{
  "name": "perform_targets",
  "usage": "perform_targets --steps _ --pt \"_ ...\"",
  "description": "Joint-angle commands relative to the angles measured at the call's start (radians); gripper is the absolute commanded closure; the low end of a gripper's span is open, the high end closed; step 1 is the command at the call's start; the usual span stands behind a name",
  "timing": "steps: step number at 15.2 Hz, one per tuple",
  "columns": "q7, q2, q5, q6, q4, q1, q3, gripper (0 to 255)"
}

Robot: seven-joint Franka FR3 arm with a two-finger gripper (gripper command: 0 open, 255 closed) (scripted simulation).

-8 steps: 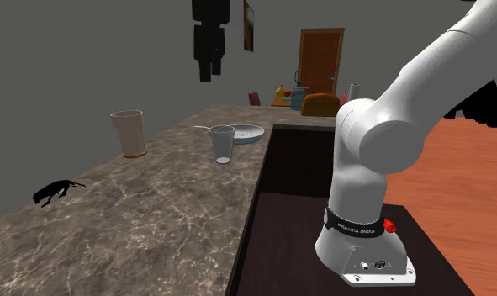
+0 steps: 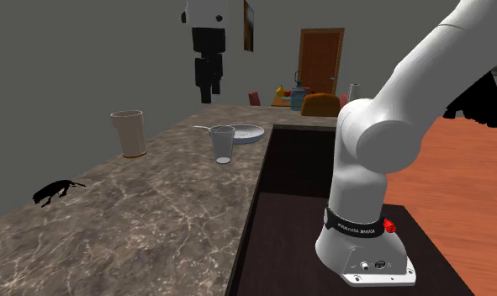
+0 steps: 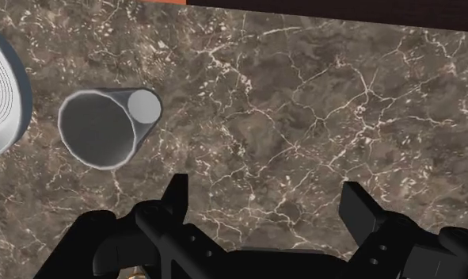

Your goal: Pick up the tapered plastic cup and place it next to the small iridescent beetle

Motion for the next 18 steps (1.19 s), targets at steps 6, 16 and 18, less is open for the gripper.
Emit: perform_targets --steps 6,16,18 --pt "-0.079 0.162 -0.064 0.161 -0.023 -0.051 -0.099 0" --pt "-0.170 0.417 -0.101 0.358 0.012 -0.100 -0.207 0" --pt "-0.170 0.433 -0.102 0.387 -0.001 -0.102 -0.212 0"
